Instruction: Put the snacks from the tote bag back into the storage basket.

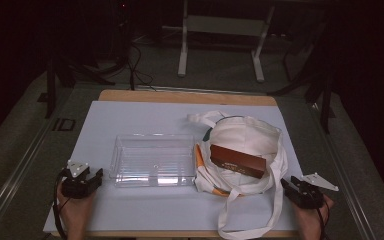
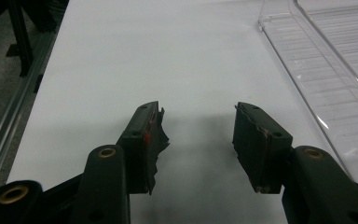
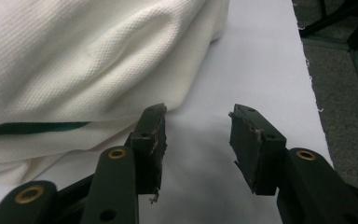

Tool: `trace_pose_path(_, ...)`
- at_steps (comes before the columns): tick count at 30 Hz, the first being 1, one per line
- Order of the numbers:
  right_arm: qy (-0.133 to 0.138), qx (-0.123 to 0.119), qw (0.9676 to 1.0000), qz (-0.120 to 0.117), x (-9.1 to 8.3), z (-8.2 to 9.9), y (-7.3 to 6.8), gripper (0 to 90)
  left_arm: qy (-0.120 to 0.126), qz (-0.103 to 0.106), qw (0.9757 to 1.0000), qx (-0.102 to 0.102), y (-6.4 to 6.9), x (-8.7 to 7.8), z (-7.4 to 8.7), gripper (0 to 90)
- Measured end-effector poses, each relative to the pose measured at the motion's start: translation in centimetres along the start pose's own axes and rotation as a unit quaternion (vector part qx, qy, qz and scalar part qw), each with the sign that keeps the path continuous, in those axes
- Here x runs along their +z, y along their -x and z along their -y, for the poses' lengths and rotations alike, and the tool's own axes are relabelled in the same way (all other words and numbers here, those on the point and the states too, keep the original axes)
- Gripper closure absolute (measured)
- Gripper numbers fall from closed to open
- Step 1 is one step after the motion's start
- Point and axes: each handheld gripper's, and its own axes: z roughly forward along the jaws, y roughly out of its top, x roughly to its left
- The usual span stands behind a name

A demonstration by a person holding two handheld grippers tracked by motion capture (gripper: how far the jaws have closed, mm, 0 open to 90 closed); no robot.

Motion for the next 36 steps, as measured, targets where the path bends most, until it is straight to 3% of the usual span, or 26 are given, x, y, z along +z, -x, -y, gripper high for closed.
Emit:
trace_pose_path(15,0.006,-0.016,0.9999,-0.002,-1.1,-0.5,0.1,58.4,0.002,0.007,0.9999,0.009,0.1,-0.1,0.1,45.2)
trace_pose_path(20,0.004,-0.028,0.9993,-0.023,-1.5,-1.3,0.0,58.1,0.001,0.007,0.9999,0.012,0.1,0.0,0.0,44.7)
trace_pose_path(27,-0.003,-0.035,0.9991,-0.023,-1.9,-1.9,-0.1,57.9,-0.002,0.008,0.9999,0.015,0.2,0.0,0.0,44.4)
trace_pose_path(36,0.011,-0.045,0.9985,-0.03,-3.4,-3.3,0.3,56.9,-0.004,0.008,0.9998,0.016,0.2,0.0,0.0,44.4)
